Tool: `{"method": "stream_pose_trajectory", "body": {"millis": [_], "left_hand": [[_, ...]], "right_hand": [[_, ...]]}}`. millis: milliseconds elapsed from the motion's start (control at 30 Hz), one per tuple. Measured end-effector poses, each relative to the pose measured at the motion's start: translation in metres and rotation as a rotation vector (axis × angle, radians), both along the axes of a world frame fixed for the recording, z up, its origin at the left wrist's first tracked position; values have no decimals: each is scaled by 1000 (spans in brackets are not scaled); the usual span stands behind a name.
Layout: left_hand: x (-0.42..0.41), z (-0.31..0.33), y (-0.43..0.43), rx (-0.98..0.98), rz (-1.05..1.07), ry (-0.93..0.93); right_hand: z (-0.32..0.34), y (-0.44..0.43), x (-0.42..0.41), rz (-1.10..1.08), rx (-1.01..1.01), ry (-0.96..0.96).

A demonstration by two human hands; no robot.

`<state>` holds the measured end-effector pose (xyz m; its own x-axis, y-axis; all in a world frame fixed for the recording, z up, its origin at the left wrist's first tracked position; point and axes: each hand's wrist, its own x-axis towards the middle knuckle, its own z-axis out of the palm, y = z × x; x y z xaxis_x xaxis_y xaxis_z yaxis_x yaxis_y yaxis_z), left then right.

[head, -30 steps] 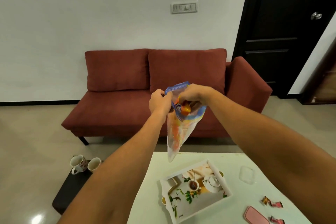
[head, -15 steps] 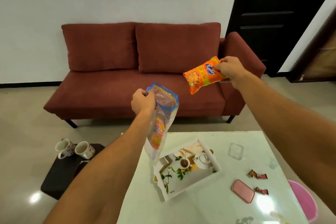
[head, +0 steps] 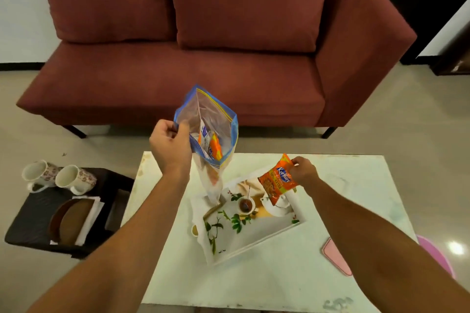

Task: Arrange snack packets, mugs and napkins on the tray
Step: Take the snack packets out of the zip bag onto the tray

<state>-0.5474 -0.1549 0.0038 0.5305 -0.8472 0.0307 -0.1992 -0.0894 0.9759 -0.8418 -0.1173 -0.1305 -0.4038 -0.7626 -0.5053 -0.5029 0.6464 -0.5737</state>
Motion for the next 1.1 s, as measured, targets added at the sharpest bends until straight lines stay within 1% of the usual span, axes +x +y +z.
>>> {"method": "stream_pose_trajectory", "body": {"millis": [67,133,233,300,333,367,433,467,500,533,567,600,633,700,733,767,833,867,900,967,1033,1100], "left_hand": [[-7,-18,7,-16,-22,4],[-15,-34,12,-25,-47,-14],[-22,-45,20,6,-89,-56],[-25,-47,24,46,-101,-100],[-25,-45,25,63,-100,-116],[-25,-44,26,79,-100,-129],[-28,-39,27,105,-106,-146],[-30,-36,28,113,-112,-147],[-32,-32,28,119,-120,-142],[-35,-27,29,121,-128,-138],[-38,-23,30,117,-136,-136],[-41,-17,31,104,-144,-136],[-45,-11,32,87,-150,-136],[-53,0,34,50,-159,-135],[-57,5,36,26,-157,-134],[-62,10,37,1,-152,-128],[-68,20,40,-34,-138,-101],[-69,24,40,-49,-139,-86],[-70,27,41,-63,-150,-80],[-69,33,41,-94,-195,-78],[-69,36,41,-119,-234,-64],[-70,39,43,-135,-252,-46]], "right_hand": [[-28,2,6,41,32,9],[-52,1,15,54,71,-22],[-73,3,29,112,138,-8],[-73,4,36,74,110,37],[-66,3,39,4,28,46],[-53,0,43,-85,-109,45],[-10,-11,53,-218,-497,-16],[20,-18,59,-211,-687,-80],[52,-24,64,-152,-846,-148],[84,-28,70,-46,-960,-197],[111,-32,76,95,-997,-199],[137,-35,83,243,-950,-156],[158,-37,91,387,-819,-69],[184,-41,110,657,-428,118],[187,-44,119,741,-241,141],[186,-48,127,760,-95,110],[177,-57,137,633,81,-30],[172,-61,138,553,136,-77],[167,-65,137,506,180,-81],[160,-67,134,463,230,-37],[152,-68,133,416,186,-36],[146,-67,135,364,87,-70]]}}
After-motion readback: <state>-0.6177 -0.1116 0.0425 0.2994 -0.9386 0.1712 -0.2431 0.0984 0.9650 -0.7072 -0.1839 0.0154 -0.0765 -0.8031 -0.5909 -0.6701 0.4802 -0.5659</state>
